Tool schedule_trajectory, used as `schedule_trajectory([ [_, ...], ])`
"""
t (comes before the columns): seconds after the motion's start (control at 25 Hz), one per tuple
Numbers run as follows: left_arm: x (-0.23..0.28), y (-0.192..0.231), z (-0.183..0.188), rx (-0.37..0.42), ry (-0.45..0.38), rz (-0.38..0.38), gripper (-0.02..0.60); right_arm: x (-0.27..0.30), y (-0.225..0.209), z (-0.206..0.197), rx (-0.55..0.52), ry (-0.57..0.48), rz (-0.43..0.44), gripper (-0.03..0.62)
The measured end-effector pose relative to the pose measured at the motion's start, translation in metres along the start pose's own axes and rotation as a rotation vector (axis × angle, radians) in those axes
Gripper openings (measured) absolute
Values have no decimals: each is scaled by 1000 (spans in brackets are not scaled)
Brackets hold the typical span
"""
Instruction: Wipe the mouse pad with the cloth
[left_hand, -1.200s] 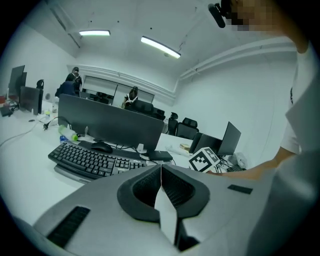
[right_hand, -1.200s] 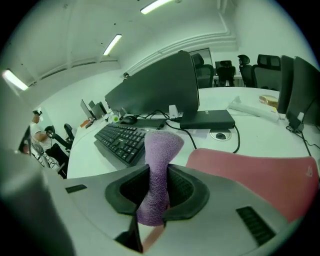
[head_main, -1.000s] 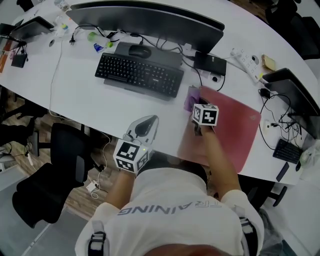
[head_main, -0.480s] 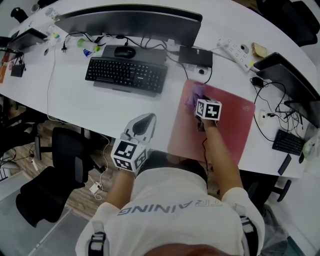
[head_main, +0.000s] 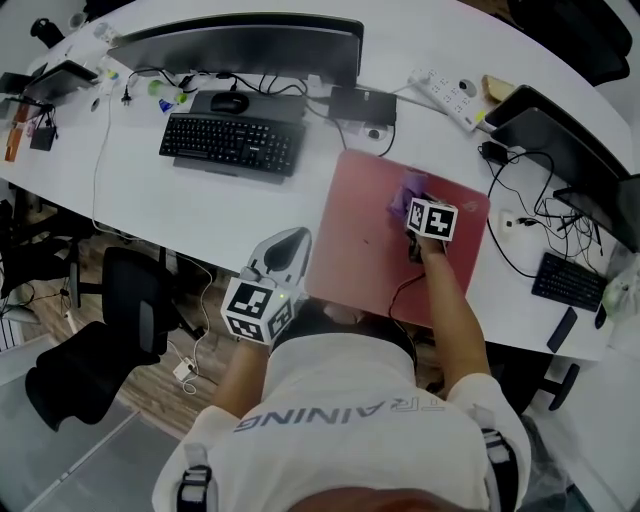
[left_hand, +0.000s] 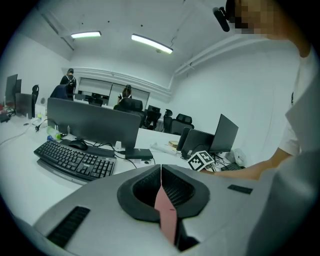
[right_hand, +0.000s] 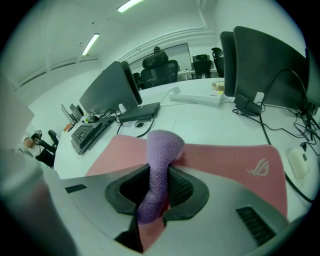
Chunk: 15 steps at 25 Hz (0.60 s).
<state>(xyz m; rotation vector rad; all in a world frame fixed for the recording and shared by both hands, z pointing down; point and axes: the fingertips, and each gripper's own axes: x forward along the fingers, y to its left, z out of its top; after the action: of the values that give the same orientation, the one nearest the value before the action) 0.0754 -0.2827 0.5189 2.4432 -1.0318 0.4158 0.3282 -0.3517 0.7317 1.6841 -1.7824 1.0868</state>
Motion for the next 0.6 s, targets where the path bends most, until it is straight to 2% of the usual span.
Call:
schedule_trajectory([
  [0.6,33,-114,-9,19,-13,-12,32,-71,-167,-25,31,-31,-130,101],
])
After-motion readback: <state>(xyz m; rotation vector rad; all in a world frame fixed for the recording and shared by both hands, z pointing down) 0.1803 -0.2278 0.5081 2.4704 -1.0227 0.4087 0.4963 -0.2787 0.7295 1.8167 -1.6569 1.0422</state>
